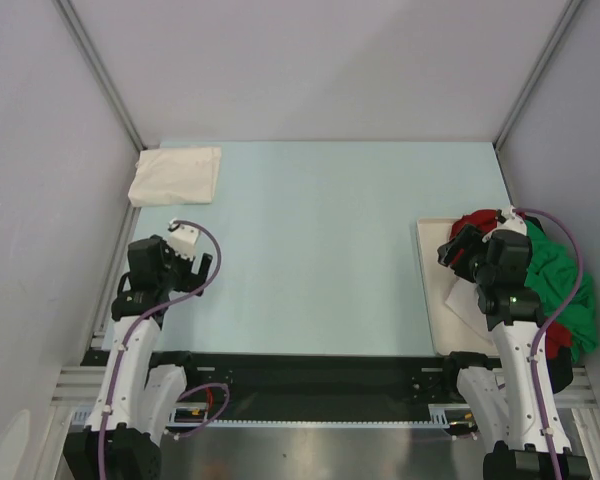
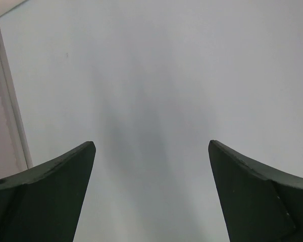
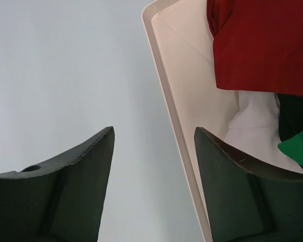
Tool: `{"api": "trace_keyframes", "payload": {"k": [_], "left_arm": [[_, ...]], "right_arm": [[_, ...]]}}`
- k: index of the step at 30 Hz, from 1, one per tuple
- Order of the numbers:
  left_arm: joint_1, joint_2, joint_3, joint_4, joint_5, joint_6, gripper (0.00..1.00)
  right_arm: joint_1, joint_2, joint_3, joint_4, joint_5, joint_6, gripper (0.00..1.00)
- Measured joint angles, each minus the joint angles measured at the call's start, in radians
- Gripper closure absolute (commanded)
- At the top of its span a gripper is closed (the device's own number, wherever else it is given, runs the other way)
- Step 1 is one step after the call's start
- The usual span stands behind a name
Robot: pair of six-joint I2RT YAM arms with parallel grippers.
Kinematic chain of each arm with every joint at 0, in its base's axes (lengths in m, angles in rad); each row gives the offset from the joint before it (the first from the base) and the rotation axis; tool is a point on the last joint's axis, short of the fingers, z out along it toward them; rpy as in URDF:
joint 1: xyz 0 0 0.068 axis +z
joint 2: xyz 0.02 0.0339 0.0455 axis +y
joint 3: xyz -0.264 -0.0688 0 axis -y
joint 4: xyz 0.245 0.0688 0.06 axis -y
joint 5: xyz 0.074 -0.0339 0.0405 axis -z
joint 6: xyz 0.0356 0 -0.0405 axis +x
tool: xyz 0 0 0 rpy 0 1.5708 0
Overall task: Fold and stack the t-shirts
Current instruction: Grab the tshirt from the pile
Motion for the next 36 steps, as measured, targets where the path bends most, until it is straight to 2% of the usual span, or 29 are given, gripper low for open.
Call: {"api": "trace_keyframes", "payload": {"k": [4, 7, 12, 14, 16, 17, 21, 23, 28, 30, 34, 35, 36], "left_arm": [[0.000, 0.062, 0.037, 0.005, -0.033, -0.067, 0.00], [0.000, 0.161, 0.154, -0.023, -0.039, -0.125, 0.00], [-0.017, 0.331, 0.428, -0.055, 0.121, -0.130, 0.00], [-0.071, 0.402, 0.520, -0.067, 0.114, -0.130, 0.00], [-0.175, 0.473, 0.581, -0.063, 0.047, -0.125, 0.00], [-0.247, 0.514, 0.595, -0.055, 0.007, -0.118, 0.00], [-0.424, 0.634, 0.594, -0.071, -0.058, -0.100, 0.00], [-0.461, 0.673, 0.590, -0.079, -0.060, -0.103, 0.00], [-0.470, 0.704, 0.589, -0.090, -0.062, -0.107, 0.00], [-0.470, 0.703, 0.585, -0.089, -0.072, -0.106, 0.00], [-0.470, 0.703, 0.580, -0.104, -0.077, -0.105, 0.00], [-0.470, 0.703, 0.580, -0.111, -0.078, -0.105, 0.00], [-0.470, 0.705, 0.580, -0.117, -0.077, -0.105, 0.00]], "right_arm": [[0.000, 0.000, 0.000, 0.000, 0.000, 0.000, 0.30], [0.000, 0.014, 0.000, 0.002, 0.002, 0.000, 0.30], [0.000, 0.077, 0.031, -0.009, 0.069, 0.005, 0.29], [0.001, 0.106, 0.068, -0.023, 0.142, 0.005, 0.26], [0.001, 0.130, 0.112, -0.043, 0.225, 0.007, 0.23], [0.000, 0.143, 0.138, -0.050, 0.276, 0.008, 0.19], [-0.041, 0.196, 0.240, -0.063, 0.453, 0.003, 0.20], [-0.097, 0.240, 0.278, -0.061, 0.495, 0.003, 0.21], [-0.256, 0.396, 0.303, -0.059, 0.521, 0.029, 0.24], [-0.278, 0.436, 0.270, -0.056, 0.542, 0.043, 0.30], [-0.280, 0.442, 0.192, -0.058, 0.573, 0.069, 0.81], [-0.281, 0.442, 0.180, -0.057, 0.581, 0.074, 1.00], [-0.283, 0.442, 0.174, -0.058, 0.589, 0.079, 1.00]]}}
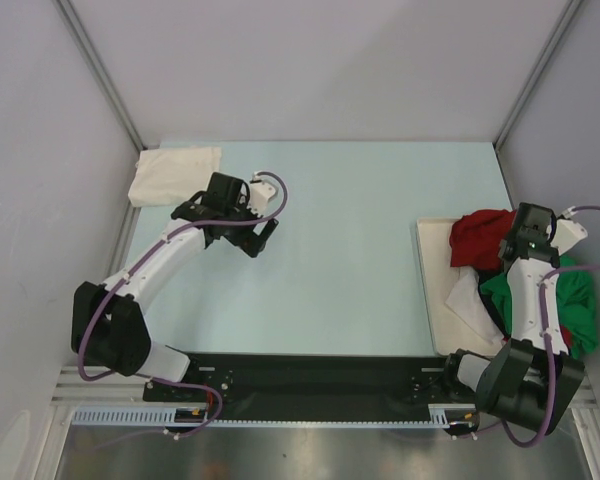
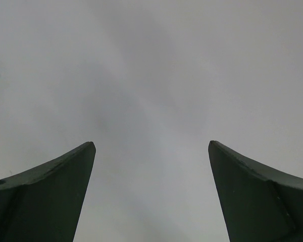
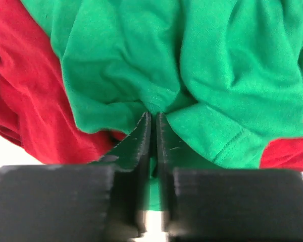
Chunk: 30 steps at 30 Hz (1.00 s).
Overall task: Fold and stack the t-shirts
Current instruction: Grab the tshirt from the pile, then move the tshirt to the center of the board
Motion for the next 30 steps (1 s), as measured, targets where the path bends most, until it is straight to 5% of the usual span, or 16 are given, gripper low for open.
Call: {"api": "trace_keyframes", "payload": {"k": [7, 12, 15, 22, 26, 30], "left_arm": [[0.000, 0.019, 0.001, -0.037, 0.003, 0.001, 0.00], [0.000, 0.019, 0.001, -0.042, 0.002, 0.002, 0.00], [0.000, 0.019, 0.001, -0.042, -0.006, 0.002, 0.00], [0.074, 0.016, 0.015, -0.043, -0.017, 0.000, 0.00], [0.176, -0.012, 0.021, -0.042, -0.016, 0.000, 0.00], [0.277, -0.061, 0.027, -0.046, -0.012, -0.002, 0.00]], "right_arm": [[-0.002, -0.087, 0.006, -0.012, 0.020, 0.016, 1.00], [0.061, -0.161, 0.191, -0.073, 0.015, 0.010, 1.00], [0.216, -0.144, 0.385, -0.071, 0.045, -0.016, 1.00], [0.818, 0.161, 0.937, 0.028, 0.096, -0.240, 1.00], [1.043, 0.351, 1.124, 0.057, -0.054, -0.366, 1.00], [1.141, 0.412, 1.137, 0.040, -0.279, -0.416, 1.00]]}}
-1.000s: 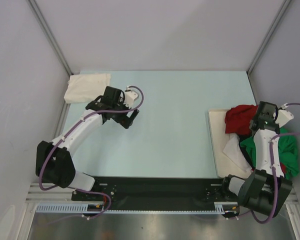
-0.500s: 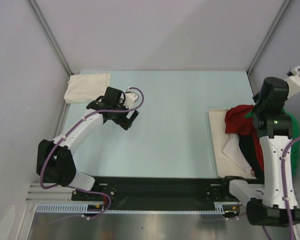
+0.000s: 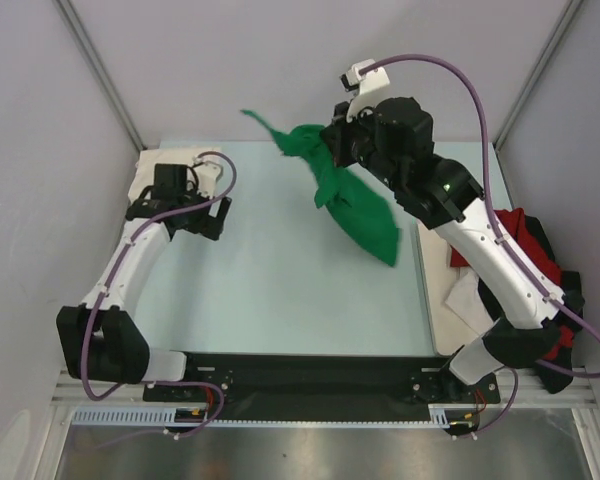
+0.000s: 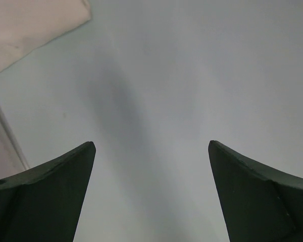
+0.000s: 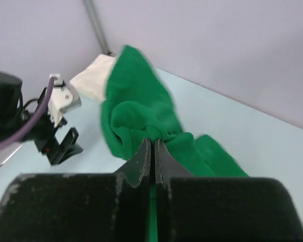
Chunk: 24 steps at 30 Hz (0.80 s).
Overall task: Fold and stack the t-shirts
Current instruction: Move the tshirt to the center of the board
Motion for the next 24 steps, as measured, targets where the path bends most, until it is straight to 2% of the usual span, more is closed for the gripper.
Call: {"api": "trace_keyframes", "payload": {"k": [3, 7, 10, 13, 16, 19, 21, 24], "left_arm": [[0.066, -0.027, 0.009, -0.005, 0.014, 0.001, 0.00], [0.146, -0.045, 0.023, -0.016, 0.027, 0.003, 0.00], [0.172, -0.049, 0.023, -0.027, 0.027, 0.007, 0.00], [0.172, -0.049, 0.019, -0.032, 0.060, 0.013, 0.00], [0.166, -0.048, 0.008, -0.039, 0.109, 0.021, 0.02], [0.138, -0.047, -0.012, -0.037, 0.119, 0.031, 0.02], [0.090, -0.039, -0.029, -0.024, 0.100, 0.038, 0.01], [-0.003, 0.006, -0.043, 0.002, 0.074, 0.047, 0.01]], "right_arm": [[-0.012, -0.053, -0.119, 0.044, -0.109, 0.010, 1.00], [-0.080, -0.167, -0.391, 0.108, -0.212, 0.077, 1.00], [-0.156, -0.193, -0.570, 0.174, -0.258, 0.153, 0.98], [-0.226, -0.146, -0.692, 0.180, -0.250, 0.198, 0.74], [-0.313, -0.018, -0.697, 0.102, -0.153, 0.240, 0.60], [-0.452, 0.067, -0.700, 0.013, -0.067, 0.304, 0.48], [-0.518, 0.064, -0.725, -0.018, -0.009, 0.336, 0.43], [-0.500, -0.020, -0.794, -0.026, 0.054, 0.370, 0.40]]}}
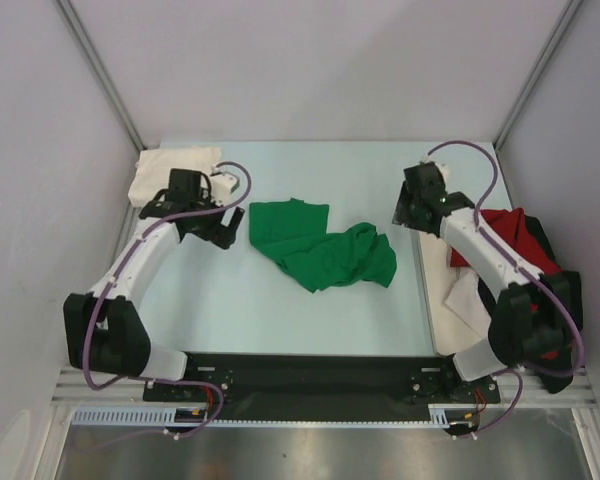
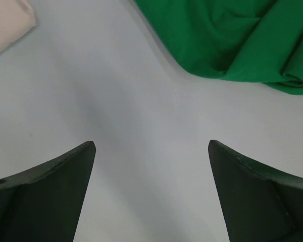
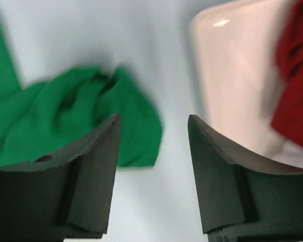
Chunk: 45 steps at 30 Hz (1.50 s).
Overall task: Fold and stack the t-shirts
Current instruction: Move the tshirt to the center of the board, then flatten the tshirt out
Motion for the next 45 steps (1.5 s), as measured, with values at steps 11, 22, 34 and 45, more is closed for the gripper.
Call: {"api": "trace_keyframes", "payload": {"k": [11, 22, 34, 45], "left_arm": [[-0.050, 0.642, 0.516, 0.034, -0.090, -0.126, 0.04], [-0.130, 0.908, 0.765, -0.038, -0.060, -0.204, 0.37], [-0.134, 0.857, 0.671, -0.040, -0.019, -0.219, 1.00], [0.018, 0.335, 0.571, -0.085, 0.092, -0.200, 1.00]], "right_arm": [[0.373, -0.143, -0.249, 0.149, -0.072, 0.247, 0.39], [0.373, 0.057, -0.294, 0.331, -0.225, 0.398, 0.41], [0.320, 0.141, -0.253, 0.363, -0.223, 0.384, 1.00], [0.183, -0.138, -0.045, 0.243, -0.203, 0.248, 1.00]]}}
